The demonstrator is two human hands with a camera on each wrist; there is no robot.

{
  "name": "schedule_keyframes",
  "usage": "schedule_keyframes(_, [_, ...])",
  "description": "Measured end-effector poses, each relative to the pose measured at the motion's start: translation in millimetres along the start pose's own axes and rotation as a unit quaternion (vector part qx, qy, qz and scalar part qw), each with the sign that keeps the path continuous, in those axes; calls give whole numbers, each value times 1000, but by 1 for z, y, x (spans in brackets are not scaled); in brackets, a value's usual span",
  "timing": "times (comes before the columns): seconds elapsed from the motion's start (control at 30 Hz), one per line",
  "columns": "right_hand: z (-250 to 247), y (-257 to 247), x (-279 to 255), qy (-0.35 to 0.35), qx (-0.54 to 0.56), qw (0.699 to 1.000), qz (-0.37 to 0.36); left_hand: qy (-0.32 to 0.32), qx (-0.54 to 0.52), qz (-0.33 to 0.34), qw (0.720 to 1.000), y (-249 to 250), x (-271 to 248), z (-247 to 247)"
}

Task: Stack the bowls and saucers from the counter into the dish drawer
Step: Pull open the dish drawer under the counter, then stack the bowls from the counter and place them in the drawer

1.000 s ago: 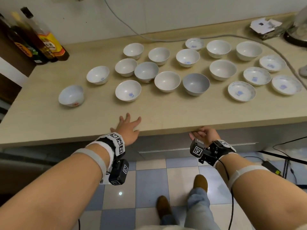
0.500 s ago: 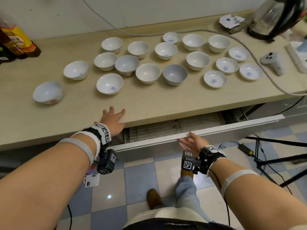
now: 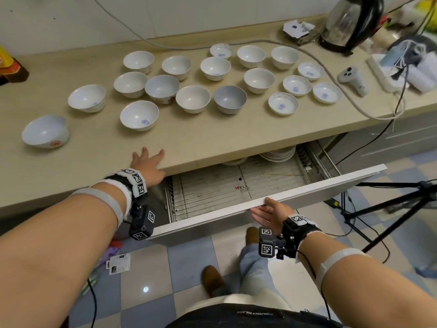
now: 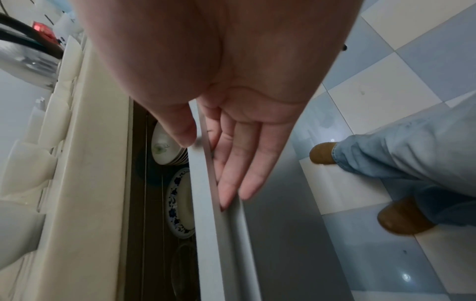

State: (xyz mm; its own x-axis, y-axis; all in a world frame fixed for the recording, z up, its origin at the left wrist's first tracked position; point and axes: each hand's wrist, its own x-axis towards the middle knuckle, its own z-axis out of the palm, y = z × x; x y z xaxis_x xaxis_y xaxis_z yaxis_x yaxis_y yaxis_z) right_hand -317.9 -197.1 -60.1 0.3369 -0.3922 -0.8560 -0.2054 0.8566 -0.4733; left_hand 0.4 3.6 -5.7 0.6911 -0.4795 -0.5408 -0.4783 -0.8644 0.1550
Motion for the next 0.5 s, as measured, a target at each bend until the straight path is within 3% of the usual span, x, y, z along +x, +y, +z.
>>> schedule_keyframes(0.13, [-5, -11, -4, 27, -123, 992, 20, -5, 3, 3, 1000, 0, -2, -2])
schedule_keyframes(0.23, [3, -36, -19, 61, -337, 939, 23, -19, 1, 7, 1000, 0, -7, -9])
schedule_keyframes(0.3, [17, -57, -29, 66, -415, 907, -10, -28, -17, 5, 999, 1, -9, -16])
schedule_keyframes(0.37, [35, -79, -35, 47, -434, 898, -56, -28, -43, 1, 999, 1, -9, -22])
schedule_keyframes(0.5, [78, -112, -41, -15, -388, 910, -145, 3, -143, 16, 990, 1, -8, -40])
